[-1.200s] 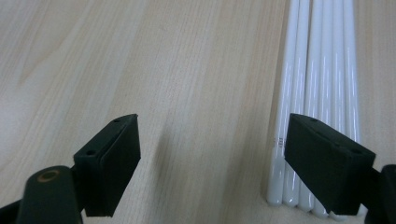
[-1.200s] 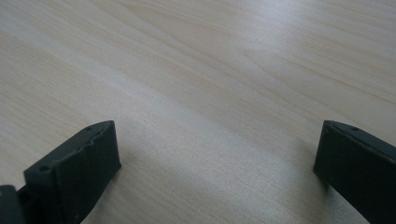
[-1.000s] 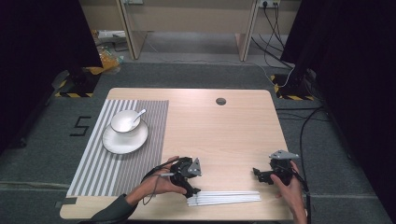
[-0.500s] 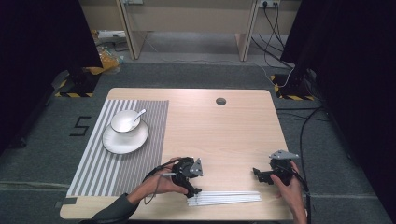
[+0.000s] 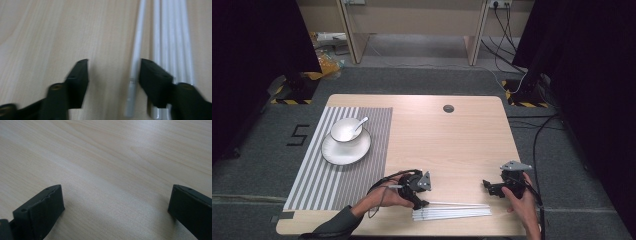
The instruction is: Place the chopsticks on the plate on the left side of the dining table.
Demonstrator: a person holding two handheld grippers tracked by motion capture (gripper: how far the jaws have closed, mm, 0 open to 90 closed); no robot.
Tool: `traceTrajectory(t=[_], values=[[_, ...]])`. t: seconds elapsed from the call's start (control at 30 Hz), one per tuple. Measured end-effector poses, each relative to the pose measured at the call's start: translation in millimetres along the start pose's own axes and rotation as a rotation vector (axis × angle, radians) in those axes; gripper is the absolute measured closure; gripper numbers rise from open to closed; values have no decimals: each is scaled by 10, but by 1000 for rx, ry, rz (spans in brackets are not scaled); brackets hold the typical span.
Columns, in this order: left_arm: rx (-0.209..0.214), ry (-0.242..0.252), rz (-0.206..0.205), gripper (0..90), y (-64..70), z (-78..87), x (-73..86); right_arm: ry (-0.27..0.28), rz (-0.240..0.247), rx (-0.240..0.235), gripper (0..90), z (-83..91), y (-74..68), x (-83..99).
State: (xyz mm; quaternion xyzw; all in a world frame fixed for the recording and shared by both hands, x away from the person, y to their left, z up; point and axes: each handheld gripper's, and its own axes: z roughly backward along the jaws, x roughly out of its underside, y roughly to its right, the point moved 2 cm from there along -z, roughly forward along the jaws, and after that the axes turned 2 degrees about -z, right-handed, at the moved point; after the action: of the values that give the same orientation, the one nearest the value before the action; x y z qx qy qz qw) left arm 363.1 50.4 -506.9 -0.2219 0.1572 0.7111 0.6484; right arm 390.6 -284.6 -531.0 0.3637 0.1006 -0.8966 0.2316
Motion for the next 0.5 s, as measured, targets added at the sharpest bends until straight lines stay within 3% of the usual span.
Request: traceTrajectory(t=[0.03, 0.07, 0.1, 0.13, 0.23, 0.5], values=[[0, 0, 0, 526, 0, 0, 0, 0, 0, 0, 2, 0, 0, 0], [-4, -4, -25, 526, 6, 9, -1, 0, 2, 0, 2, 0, 2, 0], [-4, 0, -41, 652, 14, 12, -2, 0, 1, 0, 2, 0, 1, 0], [9, 2, -48, 652, 17, 12, 0, 0, 1, 0, 2, 0, 1, 0], [33, -3, -66, 797, 12, 17, 7, -1, 0, 0, 2, 0, 0, 0], [55, -38, -89, 830, -10, 47, 24, 0, 0, 0, 2, 0, 0, 0]])
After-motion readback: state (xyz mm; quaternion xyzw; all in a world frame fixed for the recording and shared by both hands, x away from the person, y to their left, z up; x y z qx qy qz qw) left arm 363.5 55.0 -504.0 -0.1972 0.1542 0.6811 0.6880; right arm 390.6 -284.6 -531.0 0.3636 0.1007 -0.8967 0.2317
